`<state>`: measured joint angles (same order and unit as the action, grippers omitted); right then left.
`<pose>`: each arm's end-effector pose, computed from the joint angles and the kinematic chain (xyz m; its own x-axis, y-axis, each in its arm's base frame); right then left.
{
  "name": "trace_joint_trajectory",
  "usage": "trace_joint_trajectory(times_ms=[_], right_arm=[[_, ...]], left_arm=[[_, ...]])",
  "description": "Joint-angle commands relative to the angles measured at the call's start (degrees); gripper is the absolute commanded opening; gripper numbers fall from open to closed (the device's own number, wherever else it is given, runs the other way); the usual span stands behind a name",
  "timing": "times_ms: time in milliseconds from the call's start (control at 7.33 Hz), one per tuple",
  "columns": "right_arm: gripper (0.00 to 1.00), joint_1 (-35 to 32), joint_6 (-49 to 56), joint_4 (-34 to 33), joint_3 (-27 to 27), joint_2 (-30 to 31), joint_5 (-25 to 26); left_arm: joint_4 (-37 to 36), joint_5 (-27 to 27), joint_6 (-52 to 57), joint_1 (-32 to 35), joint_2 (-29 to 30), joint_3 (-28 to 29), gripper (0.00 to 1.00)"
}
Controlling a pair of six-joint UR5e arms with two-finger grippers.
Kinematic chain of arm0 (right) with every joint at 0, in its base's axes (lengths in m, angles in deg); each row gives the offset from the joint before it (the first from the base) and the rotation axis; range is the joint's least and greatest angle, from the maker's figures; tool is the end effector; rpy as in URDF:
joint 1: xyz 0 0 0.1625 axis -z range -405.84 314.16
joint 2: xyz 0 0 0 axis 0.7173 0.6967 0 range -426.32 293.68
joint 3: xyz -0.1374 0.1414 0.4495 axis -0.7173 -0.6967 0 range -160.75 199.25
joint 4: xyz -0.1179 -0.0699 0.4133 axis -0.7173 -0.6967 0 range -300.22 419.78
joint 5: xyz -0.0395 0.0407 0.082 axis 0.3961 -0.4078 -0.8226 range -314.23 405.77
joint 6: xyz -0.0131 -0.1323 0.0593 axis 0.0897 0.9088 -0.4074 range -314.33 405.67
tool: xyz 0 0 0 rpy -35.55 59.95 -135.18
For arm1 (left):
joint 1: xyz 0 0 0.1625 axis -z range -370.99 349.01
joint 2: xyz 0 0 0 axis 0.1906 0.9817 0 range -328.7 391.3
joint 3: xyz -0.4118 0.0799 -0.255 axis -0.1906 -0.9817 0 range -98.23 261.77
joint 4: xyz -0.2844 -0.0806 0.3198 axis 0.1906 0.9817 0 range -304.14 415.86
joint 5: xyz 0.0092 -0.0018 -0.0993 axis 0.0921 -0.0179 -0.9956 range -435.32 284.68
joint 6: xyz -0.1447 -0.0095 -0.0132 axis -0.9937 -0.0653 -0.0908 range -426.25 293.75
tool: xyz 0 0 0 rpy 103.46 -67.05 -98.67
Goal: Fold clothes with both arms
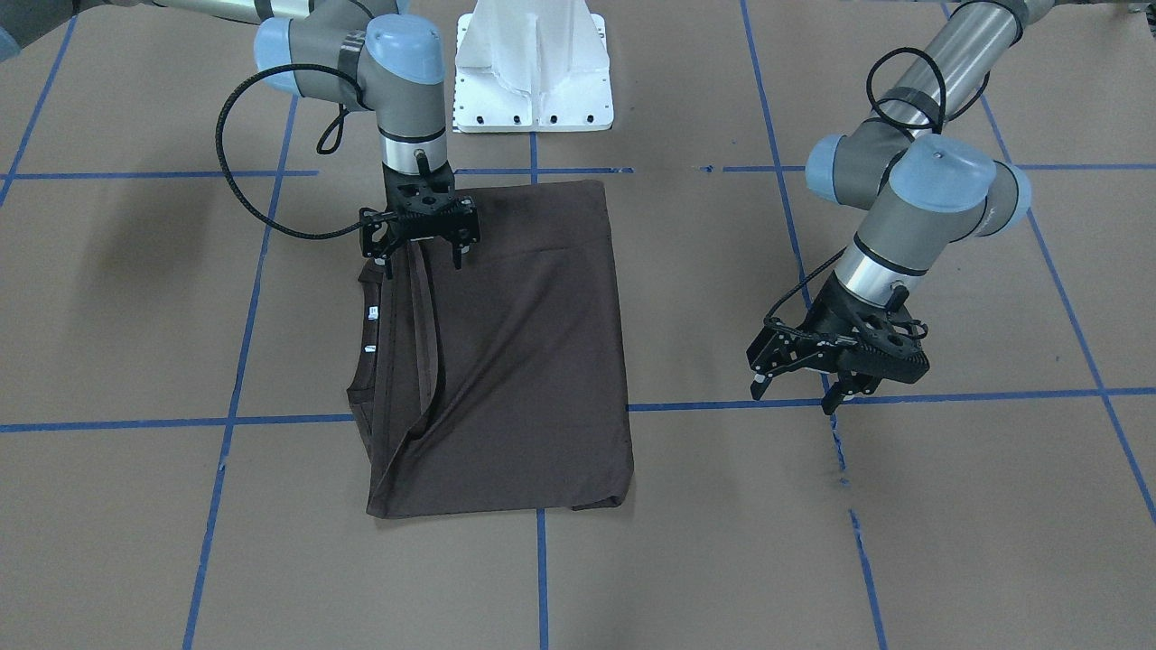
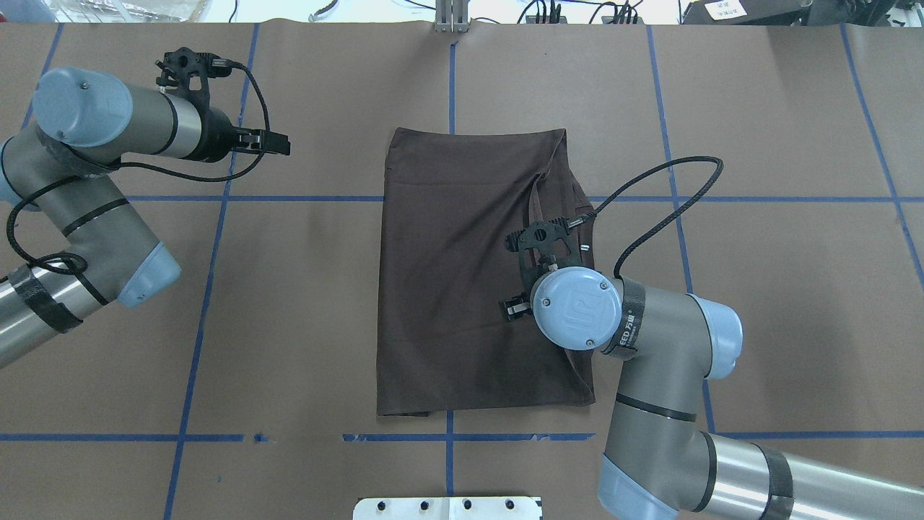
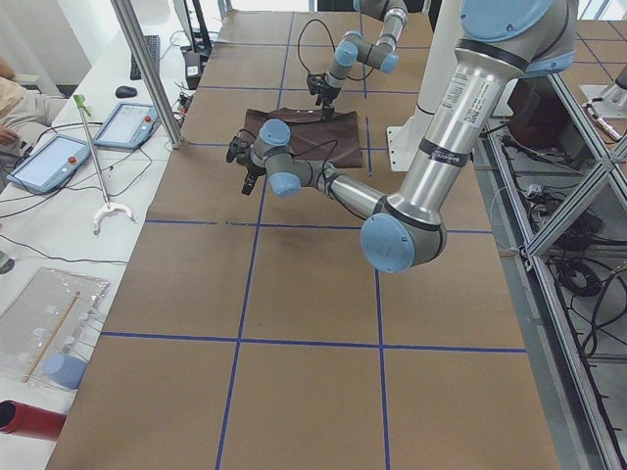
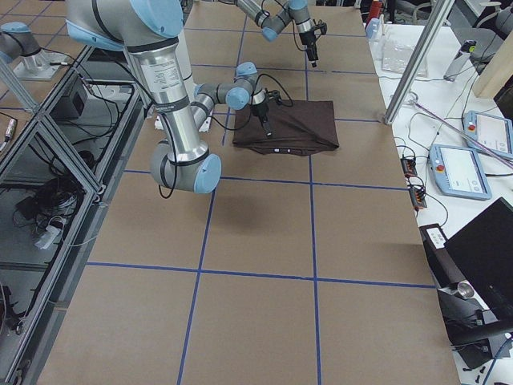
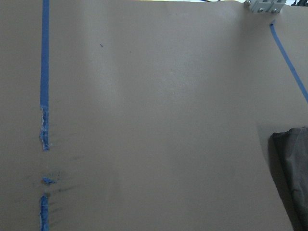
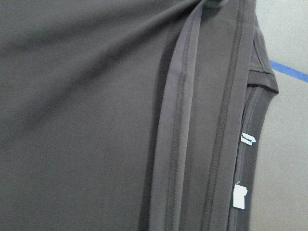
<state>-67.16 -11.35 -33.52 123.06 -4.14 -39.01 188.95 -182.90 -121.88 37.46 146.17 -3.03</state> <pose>-0.6053 -0.3937 0.3731 0.8387 -0.2545 0.4814 0.0499 0.9162 0.3975 0.4411 -0.6325 0.4431 0.5526 0.1878 -0.8120 0.2704 0.8812 0.3878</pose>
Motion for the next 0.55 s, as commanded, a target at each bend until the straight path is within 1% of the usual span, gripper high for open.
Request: trace_joint_trajectory(times_ms=[0, 136, 409], right_arm=[[1.00, -0.04, 0.51, -2.49, -0.02, 0.13, -0.30], [1.00, 0.05, 0.51, -4.06, 0.07, 0.13, -0.21], [1.00, 0.05, 0.77, -4.96, -0.10, 0.39, -0.21]], left_arm=[[0.07, 0.00, 0.08, -0.02, 0.00, 0.07, 1.00], [0.07, 0.00, 0.08, -0.02, 0.00, 0.07, 1.00], [0.07, 0.00, 0.08, -0.02, 0.00, 0.07, 1.00]])
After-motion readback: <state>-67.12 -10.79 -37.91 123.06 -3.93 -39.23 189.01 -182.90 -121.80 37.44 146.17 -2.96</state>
